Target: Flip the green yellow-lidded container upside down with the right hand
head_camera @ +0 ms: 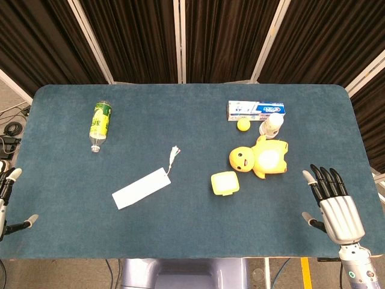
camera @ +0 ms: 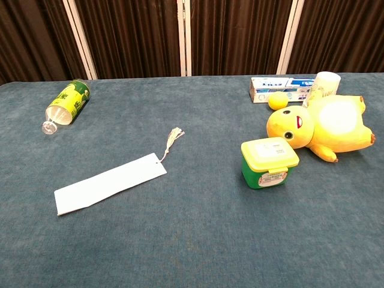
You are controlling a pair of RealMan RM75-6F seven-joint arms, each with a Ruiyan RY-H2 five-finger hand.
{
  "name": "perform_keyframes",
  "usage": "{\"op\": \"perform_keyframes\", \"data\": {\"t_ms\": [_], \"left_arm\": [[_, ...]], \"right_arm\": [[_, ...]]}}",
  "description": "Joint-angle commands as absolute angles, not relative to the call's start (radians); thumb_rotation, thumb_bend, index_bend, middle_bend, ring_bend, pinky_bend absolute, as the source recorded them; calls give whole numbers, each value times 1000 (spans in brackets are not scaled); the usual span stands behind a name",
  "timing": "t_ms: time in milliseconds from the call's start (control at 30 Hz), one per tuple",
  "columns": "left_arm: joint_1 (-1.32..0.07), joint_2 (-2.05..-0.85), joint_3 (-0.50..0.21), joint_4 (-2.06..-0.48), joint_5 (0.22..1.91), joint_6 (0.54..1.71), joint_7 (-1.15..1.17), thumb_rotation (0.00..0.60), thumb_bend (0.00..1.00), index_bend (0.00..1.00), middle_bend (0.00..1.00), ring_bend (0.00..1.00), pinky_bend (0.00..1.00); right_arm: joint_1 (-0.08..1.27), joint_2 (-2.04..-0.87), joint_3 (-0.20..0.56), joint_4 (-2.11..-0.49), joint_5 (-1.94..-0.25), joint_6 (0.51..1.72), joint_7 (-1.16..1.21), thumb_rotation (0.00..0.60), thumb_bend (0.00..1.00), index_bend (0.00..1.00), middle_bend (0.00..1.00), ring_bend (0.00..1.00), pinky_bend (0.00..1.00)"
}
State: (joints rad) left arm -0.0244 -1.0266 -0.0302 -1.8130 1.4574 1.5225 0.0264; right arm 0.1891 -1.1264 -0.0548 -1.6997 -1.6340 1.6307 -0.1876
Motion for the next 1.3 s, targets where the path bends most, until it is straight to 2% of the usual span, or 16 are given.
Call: {"op": "perform_keyframes", "data": {"t_ms": [33,200,400,467,567,767,867,967,1100,1300], "left_arm": [[-23,-1026,-30,-1815,1460,1525,29,600,0,0,0,0,0],[-23,-1024,-29,-1818,1458,1522,35,600,0,0,0,0,0],[-35,-1029,-40,-1816,1430,1497,41,600,0,0,0,0,0],[-39,-1032,-43,-1814,1417,1487,46,600,0,0,0,0,0],[-41,-1032,-44,-1814,1406,1478,49,600,0,0,0,0,0],[-45,-1034,-50,-1811,1385,1469,59,600,0,0,0,0,0],[-49,-1038,-53,-1807,1373,1461,64,600,0,0,0,0,0],[-54,-1043,-56,-1802,1359,1449,72,600,0,0,0,0,0],[-58,-1048,-56,-1798,1350,1439,78,600,0,0,0,0,0],[-64,-1049,-54,-1795,1344,1423,83,600,0,0,0,0,0]], "right_arm": [[187,-1127,-49,-1698,-1633,1612,-184,600,0,0,0,0,0],[224,-1138,-45,-1705,-1641,1520,-199,600,0,0,0,0,0],[379,-1142,19,-1786,-1641,1290,-341,600,0,0,0,0,0],[446,-1149,48,-1831,-1609,1182,-408,600,0,0,0,0,0],[502,-1163,73,-1864,-1571,1091,-479,600,0,0,0,0,0],[668,-1274,147,-1855,-1409,865,-706,600,0,0,0,0,0],[718,-1323,169,-1831,-1319,820,-783,600,0,0,0,0,0],[778,-1374,173,-1789,-1218,785,-884,600,0,0,0,0,53],[838,-1421,141,-1740,-1110,769,-1007,600,0,0,0,0,87],[896,-1476,97,-1707,-978,815,-1132,600,0,0,0,0,123]]}}
